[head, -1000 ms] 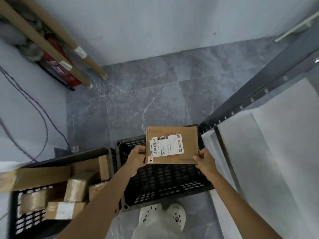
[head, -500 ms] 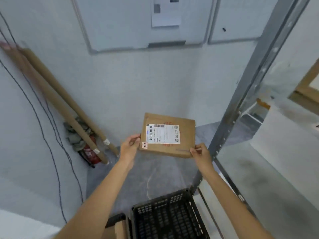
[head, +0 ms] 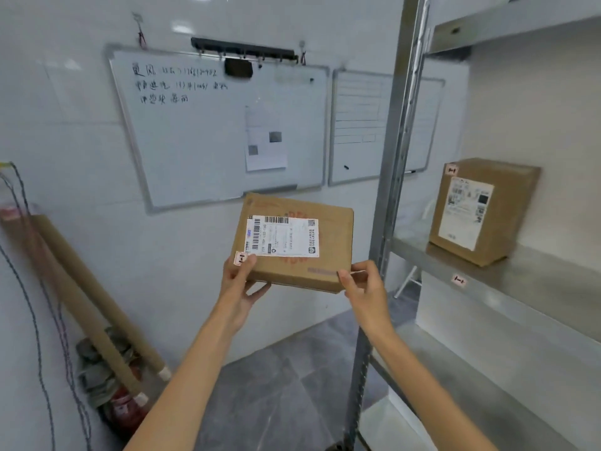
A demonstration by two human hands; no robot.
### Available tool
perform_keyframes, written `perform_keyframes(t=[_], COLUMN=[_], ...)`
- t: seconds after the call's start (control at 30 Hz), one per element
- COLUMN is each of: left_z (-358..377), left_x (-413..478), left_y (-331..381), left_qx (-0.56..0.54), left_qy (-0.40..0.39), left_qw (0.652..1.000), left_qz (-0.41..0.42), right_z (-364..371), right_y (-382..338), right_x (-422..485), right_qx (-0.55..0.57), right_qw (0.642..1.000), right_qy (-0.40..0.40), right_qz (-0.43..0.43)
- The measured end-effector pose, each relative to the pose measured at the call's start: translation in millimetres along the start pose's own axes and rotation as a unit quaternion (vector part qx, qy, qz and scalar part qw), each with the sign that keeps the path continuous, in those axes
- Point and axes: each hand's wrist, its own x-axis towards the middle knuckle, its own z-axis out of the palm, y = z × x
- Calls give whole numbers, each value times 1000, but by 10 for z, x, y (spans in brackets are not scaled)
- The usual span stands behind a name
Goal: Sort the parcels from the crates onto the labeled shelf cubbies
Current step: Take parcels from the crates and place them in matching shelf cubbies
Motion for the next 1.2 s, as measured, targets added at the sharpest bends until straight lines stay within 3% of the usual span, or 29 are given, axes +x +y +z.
perform_keyframes(t=[0.13, 0.27, 0.33, 0.43, 0.57, 0.87, 1.1, 1.2], left_z=[127, 257, 359, 577, 950, 1420, 1716, 1702], left_x=[-29, -118, -198, -336, -651, -1033, -949, -905], left_y=[102, 234, 247, 281, 316, 124, 50, -24], left_qx=[28, 120, 151, 177, 191, 177, 183, 207], left_qy=[-39, -129, -170, -226, -254, -310, -400, -465], left_qw=[999, 984, 974, 958, 948, 934, 898, 861], left_qz=[5, -5, -8, -8, 3, 14, 2, -16], right_z=[-358, -957, -1211, -1452, -1554, -1844, -2105, -2145], right_y=[-225, -559, -663, -689, -635, -657, -775, -798], right_x=[-86, -30, -82, -264, -711, -1358, -1357, -1264], right_qx=[12, 35, -4, -44, 44, 106, 99, 111], right_qw=[1000, 997, 999, 981, 955, 988, 995, 992], right_qy=[22, 55, -24, -187, -282, -104, 11, 61], right_qz=[11, -43, -42, 31, 84, 45, 16, -3])
